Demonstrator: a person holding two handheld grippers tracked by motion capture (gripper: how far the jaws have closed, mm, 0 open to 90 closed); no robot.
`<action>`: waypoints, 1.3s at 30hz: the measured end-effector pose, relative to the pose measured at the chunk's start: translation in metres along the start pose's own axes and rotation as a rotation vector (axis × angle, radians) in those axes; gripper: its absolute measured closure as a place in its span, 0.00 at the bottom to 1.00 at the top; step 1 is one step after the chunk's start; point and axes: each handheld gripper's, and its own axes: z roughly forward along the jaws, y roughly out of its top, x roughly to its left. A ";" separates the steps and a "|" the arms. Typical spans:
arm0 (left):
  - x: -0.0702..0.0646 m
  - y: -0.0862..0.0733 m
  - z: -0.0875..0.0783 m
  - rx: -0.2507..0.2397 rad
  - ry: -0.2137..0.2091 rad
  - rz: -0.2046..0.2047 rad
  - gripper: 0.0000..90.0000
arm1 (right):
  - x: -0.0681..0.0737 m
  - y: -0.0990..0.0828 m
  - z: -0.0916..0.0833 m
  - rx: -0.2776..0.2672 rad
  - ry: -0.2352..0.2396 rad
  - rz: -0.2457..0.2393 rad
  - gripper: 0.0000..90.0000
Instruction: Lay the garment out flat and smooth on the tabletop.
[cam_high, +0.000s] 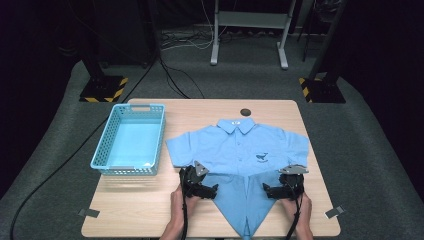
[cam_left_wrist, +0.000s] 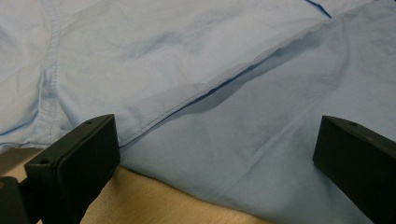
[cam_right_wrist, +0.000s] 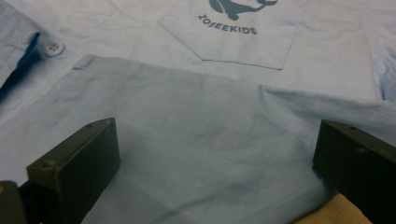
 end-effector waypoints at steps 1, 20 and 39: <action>0.000 0.000 0.001 -0.003 0.003 -0.003 0.00 | -0.002 0.001 0.002 0.007 0.000 0.025 0.00; 0.017 0.020 0.019 -0.001 -0.004 0.005 0.00 | -0.013 0.020 0.021 0.006 -0.049 0.073 0.00; 0.018 0.020 0.020 -0.002 -0.003 0.003 0.00 | -0.010 0.028 0.016 0.004 -0.039 0.103 0.04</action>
